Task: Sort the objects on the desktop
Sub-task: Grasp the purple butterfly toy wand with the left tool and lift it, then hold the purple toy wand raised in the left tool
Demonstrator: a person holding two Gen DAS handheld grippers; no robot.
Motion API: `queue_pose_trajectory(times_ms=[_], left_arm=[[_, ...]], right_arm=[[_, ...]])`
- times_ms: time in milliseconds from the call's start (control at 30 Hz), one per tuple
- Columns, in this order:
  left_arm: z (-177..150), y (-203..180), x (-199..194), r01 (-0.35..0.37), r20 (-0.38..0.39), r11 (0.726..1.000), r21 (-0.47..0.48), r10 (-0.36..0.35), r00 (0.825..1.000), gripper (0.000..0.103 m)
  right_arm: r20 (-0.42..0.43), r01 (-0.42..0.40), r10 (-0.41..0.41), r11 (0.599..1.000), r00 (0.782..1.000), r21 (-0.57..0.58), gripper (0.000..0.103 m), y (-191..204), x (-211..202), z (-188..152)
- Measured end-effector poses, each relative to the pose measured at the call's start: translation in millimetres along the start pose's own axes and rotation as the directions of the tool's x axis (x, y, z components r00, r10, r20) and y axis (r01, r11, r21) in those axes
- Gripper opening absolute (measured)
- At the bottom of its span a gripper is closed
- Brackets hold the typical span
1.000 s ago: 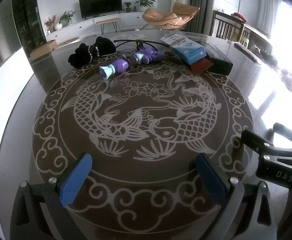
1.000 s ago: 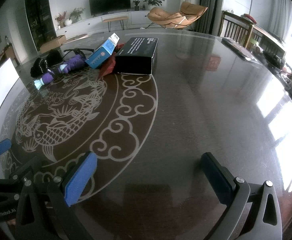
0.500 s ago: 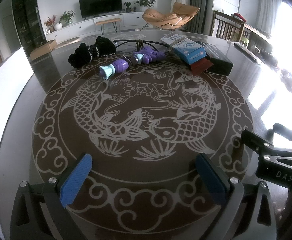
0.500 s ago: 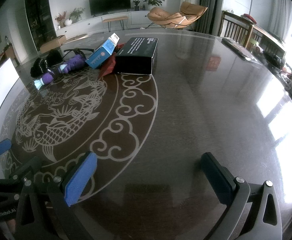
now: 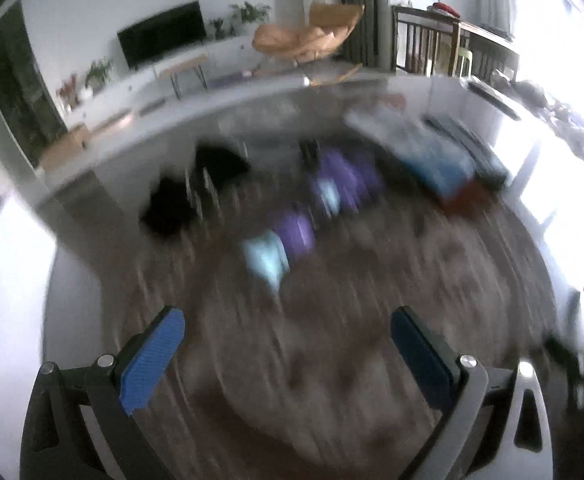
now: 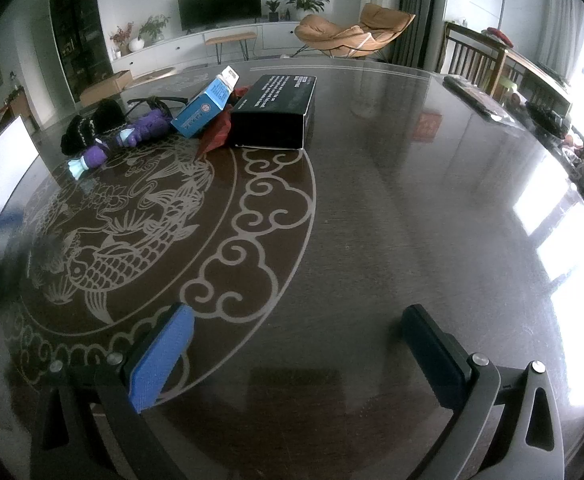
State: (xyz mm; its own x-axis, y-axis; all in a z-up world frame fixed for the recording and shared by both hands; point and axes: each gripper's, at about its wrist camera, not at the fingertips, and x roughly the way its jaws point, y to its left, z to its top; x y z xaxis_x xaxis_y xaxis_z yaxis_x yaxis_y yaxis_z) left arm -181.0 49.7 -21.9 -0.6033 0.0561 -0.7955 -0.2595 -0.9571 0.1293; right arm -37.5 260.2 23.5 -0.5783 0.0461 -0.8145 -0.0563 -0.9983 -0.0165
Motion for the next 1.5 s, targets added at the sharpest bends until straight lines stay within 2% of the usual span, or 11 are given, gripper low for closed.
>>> queue_pose_trajectory(times_ms=[200,367,533,600,633,667,833,1167,1333,1433,1500], left_arm=[[53.6,-6.3,54.4,0.019,-0.057,0.998,0.054,-0.016,0.998,0.103],[60.3,5.4,81.6,0.127,-0.08,0.99,-0.061,-0.132,0.988,0.103],[57.5,-5.5,78.3,0.147,-0.071,0.989,-0.001,-0.147,0.987,0.102],[54.1,-10.9,69.1,0.165,-0.025,0.986,0.025,-0.164,0.986,0.075],[52.9,-14.8,65.2,0.171,-0.006,0.985,0.032,-0.171,0.985,0.049],[51.9,-17.0,63.4,0.161,-0.007,0.987,0.028,-0.16,0.987,0.044],[24.2,-18.5,45.4,0.13,0.03,0.991,-0.032,-0.129,0.991,0.043],[-111.1,7.1,-47.2,0.044,0.035,0.989,-0.138,-0.04,0.999,0.044],[-126.9,20.7,-53.7,0.037,0.035,0.982,-0.183,-0.031,0.999,0.046],[-126.2,9.6,-50.7,0.035,0.012,0.99,-0.138,-0.034,0.999,0.083],[-125.1,6.9,-48.9,0.029,0.002,0.991,-0.128,-0.029,1.0,0.09]], right_arm=[[0.0,0.0,0.0,1.0,1.0,0.0,0.103,-0.2,-0.5,-0.6],[0.0,0.0,0.0,1.0,1.0,0.0,0.103,0.0,-0.2,-0.1],[0.0,0.0,0.0,1.0,1.0,0.0,0.103,-0.3,-1.7,0.4],[0.0,0.0,0.0,1.0,1.0,0.0,0.103,-0.2,-1.3,0.8],[0.0,0.0,0.0,1.0,1.0,0.0,0.103,0.0,-1.1,0.6],[0.0,0.0,0.0,1.0,1.0,0.0,0.103,-0.2,-1.4,0.5],[0.0,0.0,0.0,1.0,1.0,0.0,0.103,-0.1,-1.2,0.7],[0.0,-0.013,0.013,1.0,1.0,-0.011,0.103,-2.2,-5.0,-1.3],[0.0,-0.013,0.013,1.0,1.0,-0.011,0.103,-2.2,-4.8,-1.1],[0.0,-0.013,0.013,1.0,1.0,-0.011,0.103,-2.2,-4.8,-1.2],[0.0,-0.013,0.013,1.0,1.0,-0.011,0.103,-2.3,-5.4,-1.3]])
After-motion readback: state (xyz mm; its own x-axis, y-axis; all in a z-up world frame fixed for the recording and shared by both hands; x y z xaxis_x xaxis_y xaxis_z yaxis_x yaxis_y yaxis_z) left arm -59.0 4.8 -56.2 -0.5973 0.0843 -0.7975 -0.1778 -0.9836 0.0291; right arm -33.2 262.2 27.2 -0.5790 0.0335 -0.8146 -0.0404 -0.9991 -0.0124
